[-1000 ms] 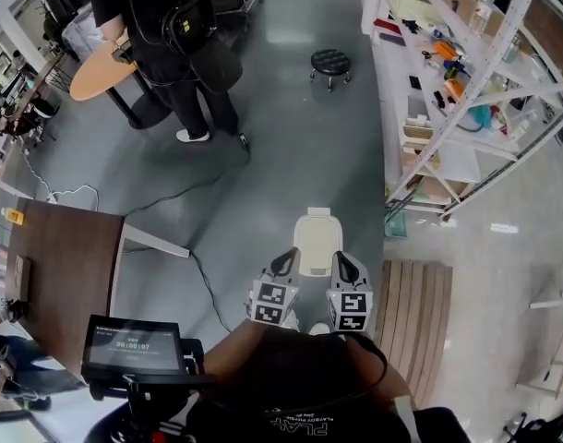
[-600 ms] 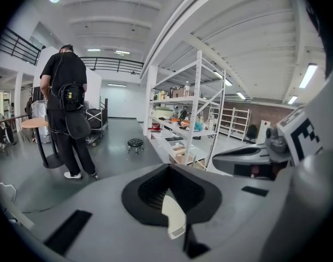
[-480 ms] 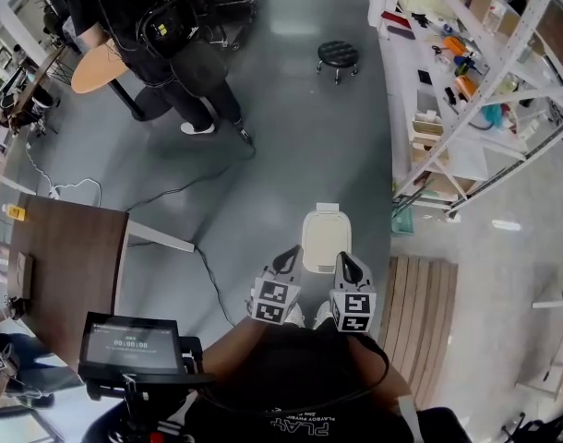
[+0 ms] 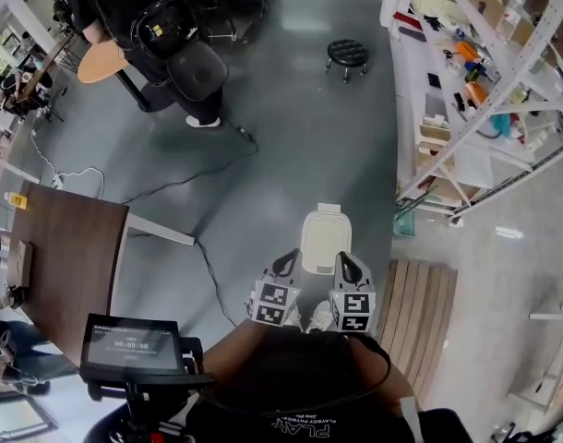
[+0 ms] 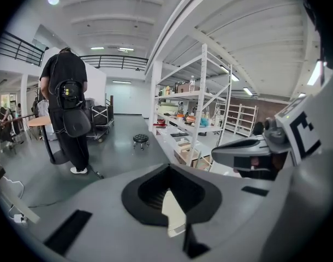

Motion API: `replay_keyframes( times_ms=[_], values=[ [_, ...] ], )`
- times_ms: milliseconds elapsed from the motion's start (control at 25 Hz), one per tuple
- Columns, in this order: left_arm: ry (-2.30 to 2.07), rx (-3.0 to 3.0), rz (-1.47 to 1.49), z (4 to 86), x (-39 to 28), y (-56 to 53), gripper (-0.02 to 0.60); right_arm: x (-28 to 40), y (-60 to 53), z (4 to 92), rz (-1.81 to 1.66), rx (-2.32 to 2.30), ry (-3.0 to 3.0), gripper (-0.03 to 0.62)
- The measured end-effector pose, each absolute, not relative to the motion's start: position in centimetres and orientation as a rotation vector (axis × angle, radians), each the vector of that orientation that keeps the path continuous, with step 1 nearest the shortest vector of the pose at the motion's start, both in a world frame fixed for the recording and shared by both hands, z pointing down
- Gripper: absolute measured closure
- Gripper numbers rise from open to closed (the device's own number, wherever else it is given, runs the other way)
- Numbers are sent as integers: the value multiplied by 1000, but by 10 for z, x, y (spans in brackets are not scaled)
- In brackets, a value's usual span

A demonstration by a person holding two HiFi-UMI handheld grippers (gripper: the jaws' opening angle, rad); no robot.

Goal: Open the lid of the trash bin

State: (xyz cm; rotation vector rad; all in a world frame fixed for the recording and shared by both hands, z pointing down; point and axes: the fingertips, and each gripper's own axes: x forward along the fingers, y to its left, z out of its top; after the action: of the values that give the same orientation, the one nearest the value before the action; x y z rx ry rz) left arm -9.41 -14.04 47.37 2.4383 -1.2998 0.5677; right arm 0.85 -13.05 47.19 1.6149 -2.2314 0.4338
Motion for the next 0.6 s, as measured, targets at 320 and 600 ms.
replay_keyframes(
  times_ms=[320, 600],
  values=[
    [-1287, 2400, 603, 506, -84, -147, 583, 8, -132, 506, 483, 1547, -2223, 594],
    [-1275, 2335, 595, 538, -83, -155, 583, 14, -127, 535, 531, 1513, -2189, 594]
  ],
)
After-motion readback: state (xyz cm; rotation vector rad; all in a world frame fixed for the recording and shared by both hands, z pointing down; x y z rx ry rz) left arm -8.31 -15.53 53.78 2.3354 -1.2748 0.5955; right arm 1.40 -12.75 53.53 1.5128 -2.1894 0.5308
